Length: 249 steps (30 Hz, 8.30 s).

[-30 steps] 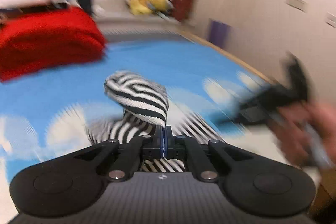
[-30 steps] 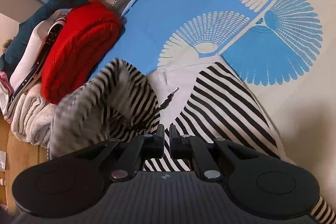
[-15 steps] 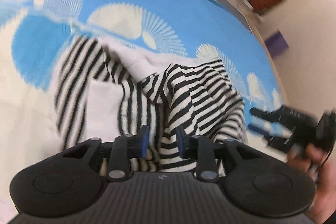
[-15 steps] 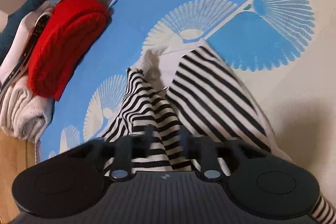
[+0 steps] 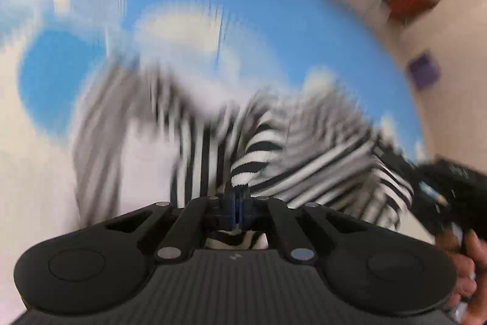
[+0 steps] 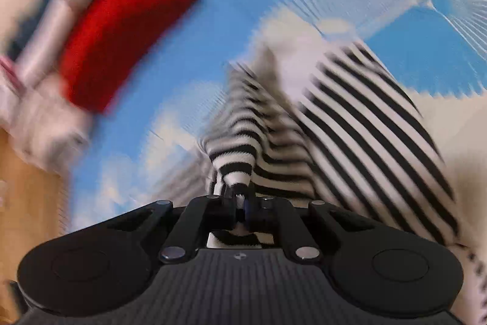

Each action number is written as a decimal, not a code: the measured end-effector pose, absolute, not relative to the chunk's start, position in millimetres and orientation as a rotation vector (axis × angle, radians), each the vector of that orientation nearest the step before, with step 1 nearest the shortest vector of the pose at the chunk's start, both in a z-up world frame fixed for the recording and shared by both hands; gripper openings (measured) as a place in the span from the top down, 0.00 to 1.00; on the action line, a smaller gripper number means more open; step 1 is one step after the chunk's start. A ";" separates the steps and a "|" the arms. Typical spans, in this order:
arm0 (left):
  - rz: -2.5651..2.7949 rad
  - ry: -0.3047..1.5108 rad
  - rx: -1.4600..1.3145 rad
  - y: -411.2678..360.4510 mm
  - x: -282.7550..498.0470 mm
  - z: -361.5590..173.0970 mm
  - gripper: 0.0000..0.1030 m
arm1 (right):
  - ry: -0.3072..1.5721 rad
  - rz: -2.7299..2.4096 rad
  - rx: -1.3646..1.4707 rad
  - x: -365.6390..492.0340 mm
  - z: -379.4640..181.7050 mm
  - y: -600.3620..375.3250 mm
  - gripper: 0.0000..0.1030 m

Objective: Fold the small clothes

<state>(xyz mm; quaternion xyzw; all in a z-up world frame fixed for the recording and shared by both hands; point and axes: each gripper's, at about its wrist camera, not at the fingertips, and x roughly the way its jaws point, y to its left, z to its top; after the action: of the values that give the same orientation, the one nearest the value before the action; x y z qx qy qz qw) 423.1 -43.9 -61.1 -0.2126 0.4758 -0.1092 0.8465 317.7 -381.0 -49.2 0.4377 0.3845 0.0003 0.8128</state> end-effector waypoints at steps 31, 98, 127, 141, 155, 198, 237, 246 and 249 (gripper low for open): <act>-0.196 0.939 -0.210 -22.3 396.3 -35.1 0.96 | 1.091 0.033 0.729 254.4 -62.1 -365.4 0.99; -0.373 1.166 0.280 -92.3 326.2 -103.4 0.60 | 1.214 0.094 0.319 239.8 -99.7 -334.8 0.86; -0.157 1.061 -0.042 85.6 102.3 -33.4 0.79 | 0.962 -0.124 0.316 -4.6 -19.1 -407.7 0.74; 0.014 1.180 -0.234 118.2 121.3 -66.1 0.62 | 1.166 -0.231 0.308 -14.2 -71.4 -436.1 0.64; -0.141 1.204 -0.004 79.6 119.4 -79.0 0.97 | 1.185 -0.177 0.245 -6.5 -72.4 -419.9 0.96; -0.321 1.106 -0.018 81.6 86.2 -36.2 0.95 | 0.938 -0.105 0.528 -28.4 -21.6 -446.5 0.93; -0.189 1.049 -0.370 162.0 274.1 -49.8 0.48 | 0.852 -0.172 0.540 115.5 -38.8 -497.3 0.81; -0.472 1.176 0.143 95.8 241.8 -79.3 0.21 | 1.073 -0.068 0.385 107.8 -81.8 -479.8 0.62; -0.392 1.166 0.320 78.7 240.7 -93.6 0.21 | 1.104 -0.055 0.280 114.6 -88.8 -465.9 0.61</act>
<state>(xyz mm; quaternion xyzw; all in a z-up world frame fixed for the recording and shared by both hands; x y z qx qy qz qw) 240.7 78.7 -93.6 0.1495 0.5443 -0.1831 0.8049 114.6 -465.9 -88.8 0.1323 0.5227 -0.0259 0.8418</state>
